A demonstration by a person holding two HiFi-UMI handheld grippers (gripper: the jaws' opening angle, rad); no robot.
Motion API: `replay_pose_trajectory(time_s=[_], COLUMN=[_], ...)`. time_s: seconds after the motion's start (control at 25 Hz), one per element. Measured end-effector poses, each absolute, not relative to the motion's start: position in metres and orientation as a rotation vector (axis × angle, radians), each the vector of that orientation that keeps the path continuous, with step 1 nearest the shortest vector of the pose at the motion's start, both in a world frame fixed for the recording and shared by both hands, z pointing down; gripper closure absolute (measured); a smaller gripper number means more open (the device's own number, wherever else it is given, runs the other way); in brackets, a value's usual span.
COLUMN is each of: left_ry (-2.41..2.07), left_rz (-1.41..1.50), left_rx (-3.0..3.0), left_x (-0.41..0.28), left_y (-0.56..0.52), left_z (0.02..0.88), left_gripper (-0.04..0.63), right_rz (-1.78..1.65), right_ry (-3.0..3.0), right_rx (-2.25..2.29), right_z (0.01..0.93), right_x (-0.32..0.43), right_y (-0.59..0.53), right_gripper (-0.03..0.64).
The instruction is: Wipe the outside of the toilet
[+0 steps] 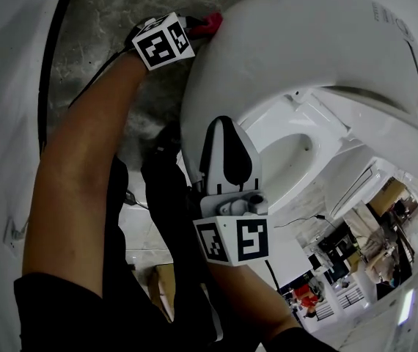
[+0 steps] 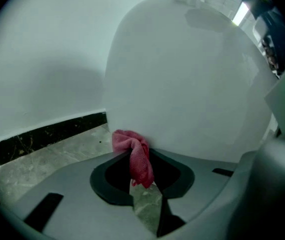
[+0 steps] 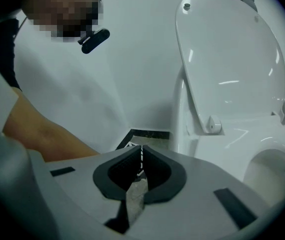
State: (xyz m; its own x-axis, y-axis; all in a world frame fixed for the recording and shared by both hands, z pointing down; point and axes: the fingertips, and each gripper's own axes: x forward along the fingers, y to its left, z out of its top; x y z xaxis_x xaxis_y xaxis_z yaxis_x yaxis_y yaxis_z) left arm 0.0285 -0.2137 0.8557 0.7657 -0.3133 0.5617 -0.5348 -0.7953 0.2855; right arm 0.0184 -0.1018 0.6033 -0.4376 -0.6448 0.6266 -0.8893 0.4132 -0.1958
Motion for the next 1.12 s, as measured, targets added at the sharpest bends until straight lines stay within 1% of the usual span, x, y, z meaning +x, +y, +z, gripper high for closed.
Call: replay_pose_trajectory(time_s=[0.28, 0.56, 0.88, 1.0, 1.12], left_ry=[-0.708, -0.715, -0.755, -0.677, -0.457], left_rz=[0.615, 0.604, 0.581, 0.603, 0.648], left_rx=[2.421, 2.282, 2.143, 2.164, 2.199], left_x=[0.043, 0.076, 0.1, 0.11, 0.131], left_y=[-0.114, 0.0, 0.072, 0.093, 0.134], left_z=[0.859, 0.868, 0.864, 0.86, 0.855], left_gripper=[0.5, 0.5, 0.5, 0.5, 0.5], right_rz=[0.678, 0.64, 0.655, 0.665, 0.662], right_ry=[-2.201, -2.233, -2.22, -2.214, -2.215], right_rx=[1.277, 1.192, 1.172, 1.187, 1.195], right_z=[0.599, 0.593, 0.593, 0.593, 0.591], right_x=[0.029, 0.028, 0.032, 0.032, 0.031], right_y=[-0.095, -0.082, -0.066, -0.065, -0.065], right_gripper=[0.58, 0.581, 0.581, 0.58, 0.58])
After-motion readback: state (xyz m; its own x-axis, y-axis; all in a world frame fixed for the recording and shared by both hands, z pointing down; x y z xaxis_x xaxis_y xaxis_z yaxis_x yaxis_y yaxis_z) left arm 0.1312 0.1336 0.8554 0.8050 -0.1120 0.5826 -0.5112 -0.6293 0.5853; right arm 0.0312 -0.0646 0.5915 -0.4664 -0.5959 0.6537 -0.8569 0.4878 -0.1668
